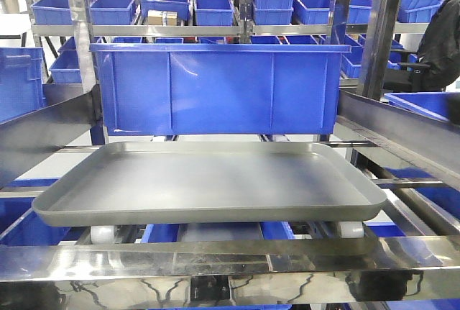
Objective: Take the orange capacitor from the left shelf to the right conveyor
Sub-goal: 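Lift the orange cylinder off the tray with the right gripper, then drive the base away from the shelf holding the cylinder in the right gripper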
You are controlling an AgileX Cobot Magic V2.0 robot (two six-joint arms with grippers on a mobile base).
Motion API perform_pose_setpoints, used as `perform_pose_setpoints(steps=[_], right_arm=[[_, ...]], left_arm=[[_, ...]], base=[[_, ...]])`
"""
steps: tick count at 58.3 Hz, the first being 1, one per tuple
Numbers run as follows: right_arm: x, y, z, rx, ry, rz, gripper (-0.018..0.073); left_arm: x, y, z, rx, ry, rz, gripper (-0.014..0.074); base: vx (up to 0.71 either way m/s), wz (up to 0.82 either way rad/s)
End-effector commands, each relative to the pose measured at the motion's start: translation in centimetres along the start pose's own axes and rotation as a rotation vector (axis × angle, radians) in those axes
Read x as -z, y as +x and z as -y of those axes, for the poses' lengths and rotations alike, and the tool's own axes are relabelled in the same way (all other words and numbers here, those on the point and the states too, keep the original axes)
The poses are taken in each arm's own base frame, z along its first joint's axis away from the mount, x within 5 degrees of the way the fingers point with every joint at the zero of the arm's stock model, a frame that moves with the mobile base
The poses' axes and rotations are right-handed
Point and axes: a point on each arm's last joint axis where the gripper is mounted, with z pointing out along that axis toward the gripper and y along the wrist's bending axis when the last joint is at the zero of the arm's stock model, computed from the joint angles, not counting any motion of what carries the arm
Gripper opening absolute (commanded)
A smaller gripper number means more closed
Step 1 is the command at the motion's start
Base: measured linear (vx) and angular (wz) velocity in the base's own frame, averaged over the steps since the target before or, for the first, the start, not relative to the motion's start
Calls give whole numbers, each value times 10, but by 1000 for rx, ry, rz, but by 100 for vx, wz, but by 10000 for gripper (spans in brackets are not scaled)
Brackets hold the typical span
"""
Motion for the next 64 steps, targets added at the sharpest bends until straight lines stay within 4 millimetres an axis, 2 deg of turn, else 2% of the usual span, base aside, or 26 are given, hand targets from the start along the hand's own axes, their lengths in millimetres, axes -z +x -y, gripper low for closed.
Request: perform_pose_setpoints(steps=[1,9,14,21,26,36,64], right_arm=[[23,15,-1,16,33,171,-8],[40,72,-8,2,43,264,-8],[42,107,-12,-16,44,303,-8],[42,141,-16,-17,52,377,-8],[39,156,-18,-17,57,419,-8],[33,165,-19,-16,62,474,-8],[33,166,-19,-16,62,466,-8]], left_arm=[[2,-18,2,10,17,116,-6],[2,-18,2,10,17,116,-6],[2,-18,2,10,17,116,-6],[2,-18,2,10,17,116,-6],[2,-18,2,10,17,116,-6],[2,-18,2,10,17,116,-6],[2,-18,2,10,17,116,-6]], base=[[0,0],[0,0],[0,0],[0,0],[0,0],[0,0],[0,0]])
